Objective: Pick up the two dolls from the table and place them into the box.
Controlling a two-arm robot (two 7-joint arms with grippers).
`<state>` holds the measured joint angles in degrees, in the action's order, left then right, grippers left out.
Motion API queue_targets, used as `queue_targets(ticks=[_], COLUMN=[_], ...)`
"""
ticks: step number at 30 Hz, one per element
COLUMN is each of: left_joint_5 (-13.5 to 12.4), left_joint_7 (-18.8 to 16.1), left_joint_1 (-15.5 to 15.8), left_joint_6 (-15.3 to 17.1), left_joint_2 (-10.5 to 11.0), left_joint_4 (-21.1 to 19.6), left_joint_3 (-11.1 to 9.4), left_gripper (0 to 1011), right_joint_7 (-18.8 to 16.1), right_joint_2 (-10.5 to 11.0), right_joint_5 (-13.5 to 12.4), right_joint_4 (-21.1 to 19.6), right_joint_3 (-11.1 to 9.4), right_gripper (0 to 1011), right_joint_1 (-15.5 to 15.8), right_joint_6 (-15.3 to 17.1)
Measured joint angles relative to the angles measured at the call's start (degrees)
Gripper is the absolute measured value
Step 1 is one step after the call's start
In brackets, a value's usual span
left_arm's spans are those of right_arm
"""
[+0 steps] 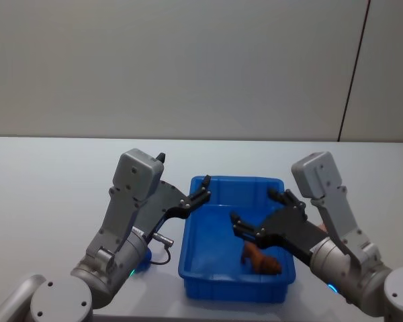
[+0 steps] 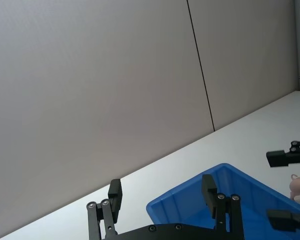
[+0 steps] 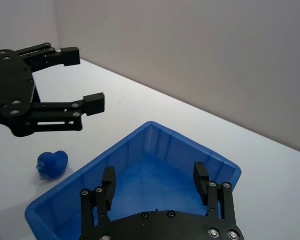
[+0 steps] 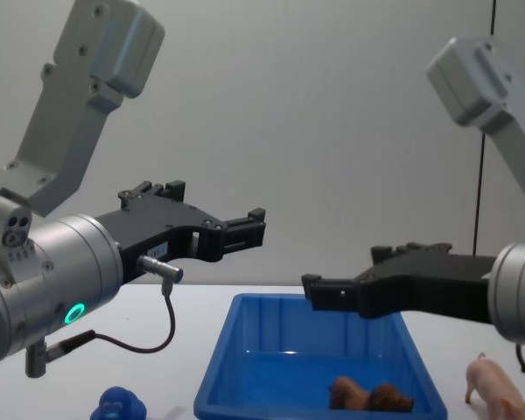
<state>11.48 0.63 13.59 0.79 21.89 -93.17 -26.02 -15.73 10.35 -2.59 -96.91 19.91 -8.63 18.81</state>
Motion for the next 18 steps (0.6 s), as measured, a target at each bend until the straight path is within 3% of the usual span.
queue_targets(ticks=[1, 4, 18], left_joint_5=[0.00, 0.00, 0.00], left_joint_7=[0.00, 0.00, 0.00], left_joint_1=[0.00, 0.00, 0.00], left_joint_6=[0.00, 0.00, 0.00], left_joint_2=[0.00, 0.00, 0.00], left_joint_4=[0.00, 0.00, 0.00], left_joint_3=[0.00, 0.00, 0.00], left_gripper=[1001, 1001, 1001], right_joint_7=[0.43, 0.90, 3.74], right_joint_2=[0.08, 0.37, 4.99], right_joint_5=[0.01, -0.02, -3.92], right_joint_4=[0.04, 0.04, -2.09], right_joint_3=[-0.15, -0.45, -4.35], right_gripper=[961, 1001, 1001], right_joint_1=[0.01, 0.13, 2.69], right_joint_6=[-0.56, -1.19, -2.74])
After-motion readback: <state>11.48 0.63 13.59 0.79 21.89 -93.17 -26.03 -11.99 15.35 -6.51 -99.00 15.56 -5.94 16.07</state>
